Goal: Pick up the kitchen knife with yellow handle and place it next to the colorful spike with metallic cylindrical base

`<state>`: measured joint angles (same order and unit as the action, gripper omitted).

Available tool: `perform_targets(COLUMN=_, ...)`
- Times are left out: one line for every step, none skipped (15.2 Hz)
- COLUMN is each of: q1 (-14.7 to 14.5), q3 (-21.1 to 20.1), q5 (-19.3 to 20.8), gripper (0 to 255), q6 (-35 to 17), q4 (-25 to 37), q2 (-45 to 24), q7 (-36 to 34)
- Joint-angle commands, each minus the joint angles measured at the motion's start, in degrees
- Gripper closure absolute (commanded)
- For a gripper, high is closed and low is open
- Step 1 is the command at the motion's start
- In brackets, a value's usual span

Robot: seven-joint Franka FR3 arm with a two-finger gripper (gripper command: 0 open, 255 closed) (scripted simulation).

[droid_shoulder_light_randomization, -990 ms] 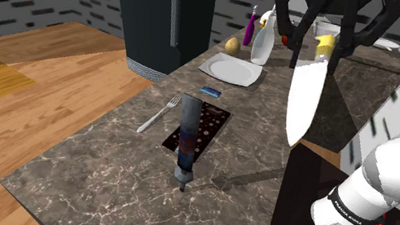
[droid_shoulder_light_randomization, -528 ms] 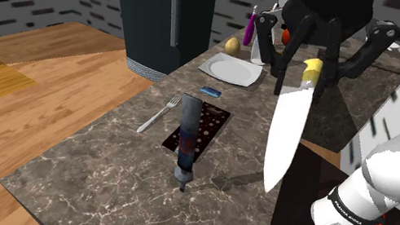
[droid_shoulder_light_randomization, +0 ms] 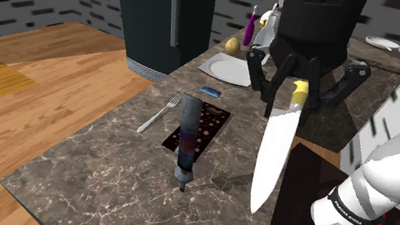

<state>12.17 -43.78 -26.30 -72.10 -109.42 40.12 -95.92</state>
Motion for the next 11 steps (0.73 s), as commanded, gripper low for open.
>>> perform_targets(q1=-0.27, q3=-0.26, q5=-0.4, gripper=255, q6=-1.26, q4=-1.82, q2=0.66, q7=0.26)
perform_targets(q1=-0.42, q3=-0.38, q5=-0.6, gripper=255, q6=-1.9, q4=-2.77, q2=1.0, q7=0.42)
perform_targets(q1=-0.56, q3=-0.51, q5=-0.79, gripper=255, q6=-2.54, q4=-3.71, q2=1.33, q7=0.57)
perform_targets(q1=-0.7, q3=-0.65, q5=-1.0, gripper=255, q6=-3.18, q4=-4.63, q2=1.64, q7=0.72)
perform_targets(q1=-0.84, q3=-0.81, q5=-1.2, gripper=255, q6=-3.82, q4=-5.55, q2=1.94, q7=0.87)
perform_targets(q1=-0.97, q3=-0.97, q5=-1.41, gripper=255, q6=-4.46, q4=-6.45, q2=2.24, q7=1.01)
perform_targets(q1=-1.1, q3=-1.15, q5=-1.62, gripper=255, q6=-5.1, q4=-7.33, q2=2.52, q7=1.14)
perform_targets(q1=-1.22, q3=-1.33, q5=-1.83, gripper=255, q6=-5.74, q4=-8.21, q2=2.78, q7=1.28)
perform_targets(q1=-1.34, q3=-1.53, q5=-2.05, gripper=255, q6=-6.39, q4=-9.07, q2=3.04, q7=1.41)
perform_targets(q1=-1.46, q3=-1.74, q5=-2.27, gripper=255, q6=-7.03, q4=-9.93, q2=3.29, q7=1.53)
perform_targets(q1=-1.57, q3=-1.95, q5=-2.49, gripper=255, q6=-7.67, q4=-10.77, q2=3.52, q7=1.66)
